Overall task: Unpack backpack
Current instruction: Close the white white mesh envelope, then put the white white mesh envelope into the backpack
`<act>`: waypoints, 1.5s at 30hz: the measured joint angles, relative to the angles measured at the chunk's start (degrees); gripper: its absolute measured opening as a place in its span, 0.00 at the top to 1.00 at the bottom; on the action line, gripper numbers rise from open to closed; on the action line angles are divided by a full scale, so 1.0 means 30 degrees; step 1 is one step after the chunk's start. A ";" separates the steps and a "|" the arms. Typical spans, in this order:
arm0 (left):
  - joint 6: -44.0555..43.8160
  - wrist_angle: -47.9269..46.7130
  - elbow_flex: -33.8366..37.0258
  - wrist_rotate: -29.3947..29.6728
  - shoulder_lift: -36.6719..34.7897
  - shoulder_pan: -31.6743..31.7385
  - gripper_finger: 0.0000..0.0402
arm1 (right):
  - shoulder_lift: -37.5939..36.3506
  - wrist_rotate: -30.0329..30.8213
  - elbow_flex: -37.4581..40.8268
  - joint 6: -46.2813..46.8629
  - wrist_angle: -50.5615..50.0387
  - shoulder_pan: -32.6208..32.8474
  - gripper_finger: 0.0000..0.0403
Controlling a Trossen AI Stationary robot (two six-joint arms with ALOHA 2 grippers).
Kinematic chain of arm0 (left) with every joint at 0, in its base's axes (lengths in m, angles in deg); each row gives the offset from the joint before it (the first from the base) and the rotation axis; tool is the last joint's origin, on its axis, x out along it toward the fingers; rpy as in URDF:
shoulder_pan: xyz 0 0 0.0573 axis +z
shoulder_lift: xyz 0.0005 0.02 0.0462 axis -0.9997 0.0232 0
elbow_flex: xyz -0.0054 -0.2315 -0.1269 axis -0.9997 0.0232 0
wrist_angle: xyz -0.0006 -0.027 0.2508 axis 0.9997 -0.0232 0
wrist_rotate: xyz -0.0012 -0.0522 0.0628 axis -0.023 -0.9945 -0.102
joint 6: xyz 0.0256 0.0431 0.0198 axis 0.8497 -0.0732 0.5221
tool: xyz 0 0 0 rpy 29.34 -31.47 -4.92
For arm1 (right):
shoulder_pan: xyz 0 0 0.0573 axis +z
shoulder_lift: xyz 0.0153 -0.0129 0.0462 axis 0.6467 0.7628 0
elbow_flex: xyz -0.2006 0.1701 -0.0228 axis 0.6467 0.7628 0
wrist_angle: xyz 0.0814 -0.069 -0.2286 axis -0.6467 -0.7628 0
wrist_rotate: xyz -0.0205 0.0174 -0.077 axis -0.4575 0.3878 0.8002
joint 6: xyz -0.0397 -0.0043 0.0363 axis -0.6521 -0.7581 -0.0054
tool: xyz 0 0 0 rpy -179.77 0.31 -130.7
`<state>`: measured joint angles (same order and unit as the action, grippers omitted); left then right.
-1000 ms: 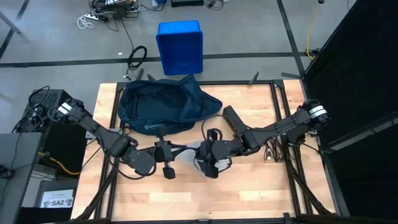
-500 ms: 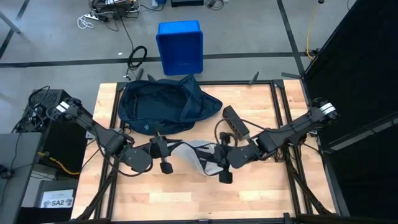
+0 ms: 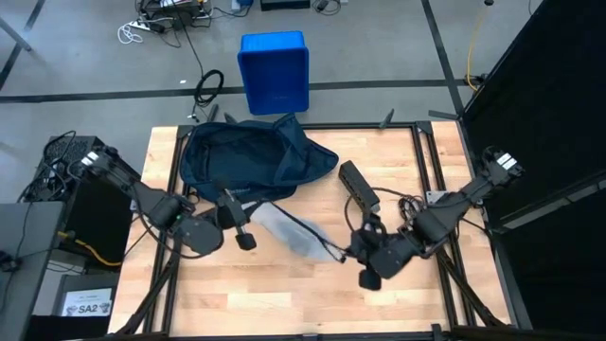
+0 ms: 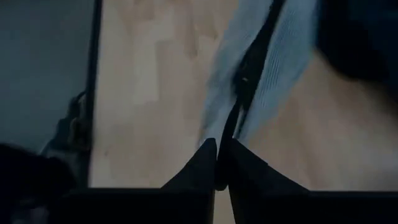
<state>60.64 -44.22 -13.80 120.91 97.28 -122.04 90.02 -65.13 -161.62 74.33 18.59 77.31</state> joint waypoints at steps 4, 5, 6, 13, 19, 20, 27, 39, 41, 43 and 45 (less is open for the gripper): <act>-0.1236 -0.1439 0.0000 0.0554 -0.0528 0.0000 1.00 | 0.0000 -0.0350 0.0000 0.2272 -0.1262 0.1184 1.00; -0.1506 -0.1843 0.0000 0.0617 -0.0603 0.0004 1.00 | 0.0000 -0.0357 0.0000 0.2917 -0.1654 0.1479 1.00; -0.1833 -0.2160 0.0000 0.0688 -0.0684 0.0007 1.00 | 0.0000 -0.0387 0.0000 0.3569 -0.2007 0.1819 1.00; -0.2788 -0.2794 0.0000 0.0709 -0.0905 0.0117 1.00 | 0.0007 -0.0197 0.0036 0.6767 -0.2974 0.3561 1.00; -0.2829 -0.2259 0.0000 -0.0314 -0.0657 0.0119 1.00 | 0.0007 0.0819 0.0095 0.6826 -0.2706 0.4005 0.94; -0.2834 -0.2201 0.0000 -0.0531 -0.0526 0.0124 1.00 | 0.0007 0.1059 0.0095 0.6634 -0.2574 0.4005 0.92; -0.2904 -0.1823 0.0007 -0.1156 0.0766 0.0130 1.00 | 0.0007 0.3894 0.0102 0.4041 -0.2137 0.3718 0.68; 0.1936 0.2634 0.0029 -0.1512 0.1324 0.0466 1.00 | 0.0029 0.7016 0.0607 -0.0137 -0.1119 -0.0924 0.35; 0.2862 0.3356 0.0029 -0.1464 0.1318 0.0532 1.00 | 0.0036 0.6335 0.1080 -0.1427 -0.0010 -0.1778 0.33; 0.3238 0.3629 0.0029 -0.1429 0.1325 0.0640 1.00 | 0.0036 0.4867 0.1842 -0.2540 0.1758 -0.2652 0.32; 0.3267 0.3625 0.0029 -0.1305 0.1330 0.0654 1.00 | 0.0044 0.2917 0.2820 -0.3106 0.3542 -0.3465 0.32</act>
<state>70.44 -33.35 -13.71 116.99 101.27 -120.08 90.15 -56.37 -153.16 65.02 29.21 66.92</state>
